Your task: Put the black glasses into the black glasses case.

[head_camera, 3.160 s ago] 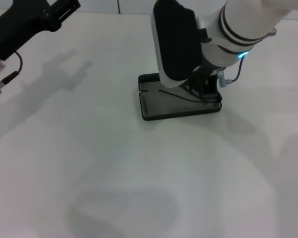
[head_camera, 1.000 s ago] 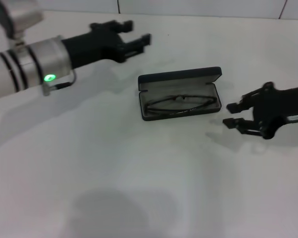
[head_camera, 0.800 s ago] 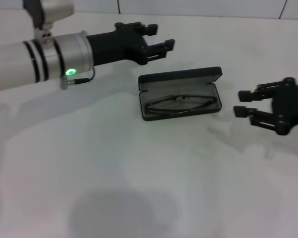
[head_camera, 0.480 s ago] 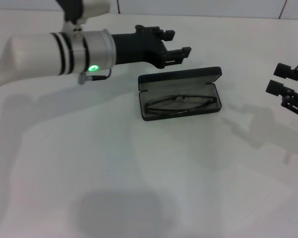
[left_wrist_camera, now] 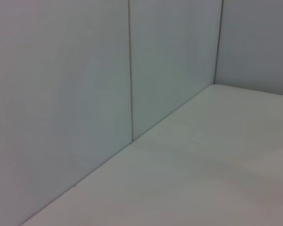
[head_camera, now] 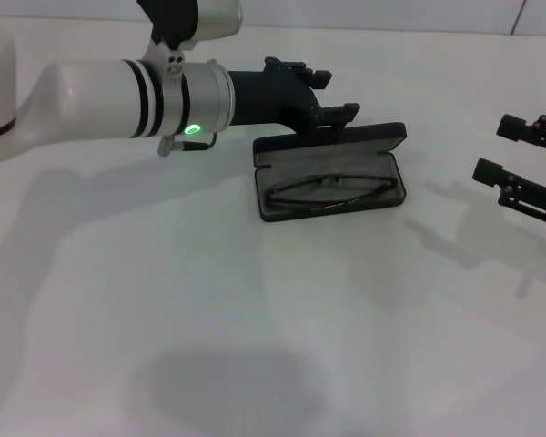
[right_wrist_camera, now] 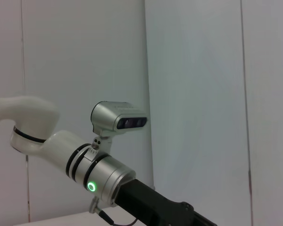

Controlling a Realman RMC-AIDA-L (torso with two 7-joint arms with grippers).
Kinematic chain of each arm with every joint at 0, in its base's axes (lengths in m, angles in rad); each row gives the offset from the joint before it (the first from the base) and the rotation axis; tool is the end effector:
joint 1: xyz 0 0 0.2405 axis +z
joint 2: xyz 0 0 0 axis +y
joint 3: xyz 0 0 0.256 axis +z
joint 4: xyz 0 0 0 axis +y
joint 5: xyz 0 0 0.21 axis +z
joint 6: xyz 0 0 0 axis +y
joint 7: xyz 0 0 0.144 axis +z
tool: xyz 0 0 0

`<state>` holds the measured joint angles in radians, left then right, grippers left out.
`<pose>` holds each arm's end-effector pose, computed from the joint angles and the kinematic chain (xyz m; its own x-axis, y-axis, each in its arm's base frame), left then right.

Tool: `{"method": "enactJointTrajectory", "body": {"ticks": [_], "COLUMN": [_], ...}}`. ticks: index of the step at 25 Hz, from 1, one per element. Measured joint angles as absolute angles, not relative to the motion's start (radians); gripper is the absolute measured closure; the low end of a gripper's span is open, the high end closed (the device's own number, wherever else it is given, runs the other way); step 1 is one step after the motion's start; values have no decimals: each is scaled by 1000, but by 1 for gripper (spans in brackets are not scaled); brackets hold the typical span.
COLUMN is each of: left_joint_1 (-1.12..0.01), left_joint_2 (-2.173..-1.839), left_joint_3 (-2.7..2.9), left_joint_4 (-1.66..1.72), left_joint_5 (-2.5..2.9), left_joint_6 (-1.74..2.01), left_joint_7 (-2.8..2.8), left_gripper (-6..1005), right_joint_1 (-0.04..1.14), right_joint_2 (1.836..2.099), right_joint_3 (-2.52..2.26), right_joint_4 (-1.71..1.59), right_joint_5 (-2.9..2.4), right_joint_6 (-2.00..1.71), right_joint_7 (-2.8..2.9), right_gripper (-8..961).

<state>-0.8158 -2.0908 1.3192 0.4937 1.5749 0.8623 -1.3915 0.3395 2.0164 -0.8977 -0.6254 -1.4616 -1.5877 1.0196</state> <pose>-0.1665 0.4195 -0.0806 0.9071 0.2129 0.3631 0.3485 -0.8637 -0.3641 0.2770 0.3038 0.0361 0.7318 0.0112 -0.6814 -0.3435 -0.8576 -0.3829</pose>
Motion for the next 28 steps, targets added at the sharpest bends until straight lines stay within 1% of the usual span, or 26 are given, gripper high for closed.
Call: {"method": "enactJointTrajectory", "body": {"ticks": [1, 4, 8, 20, 26, 28], "left_joint_1": [-816, -813, -809, -786, -700, -642], "left_joint_2": [-2091, -2092, -2098, -2100, -2100, -2092], "left_joint_3": [1319, 1320, 1335, 1483, 1576, 1565], "left_joint_4": [492, 488, 487, 500, 558, 626], "left_joint_5": [1575, 1569, 1564, 1558, 1377, 1308], "left_joint_6": [860, 836, 794, 787, 840, 948], "left_joint_7": [-1391, -1391, -1389, -1362, -1221, -1182], "left_gripper": [363, 363, 363, 363, 363, 363], "right_joint_1": [340, 341, 349, 348, 350, 355], "right_joint_2": [2016, 2016, 2015, 2014, 2013, 2013], "right_joint_3": [-898, -898, -913, -944, -942, -945], "right_joint_4": [-625, -624, -624, -623, -623, -628], "right_joint_5": [-1462, -1468, -1473, -1474, -1488, -1494], "right_joint_6": [-1588, -1590, -1588, -1588, -1592, -1606], "right_joint_7": [1016, 1013, 1012, 1006, 1012, 1013], "right_gripper": [393, 326, 330, 337, 336, 331]}}
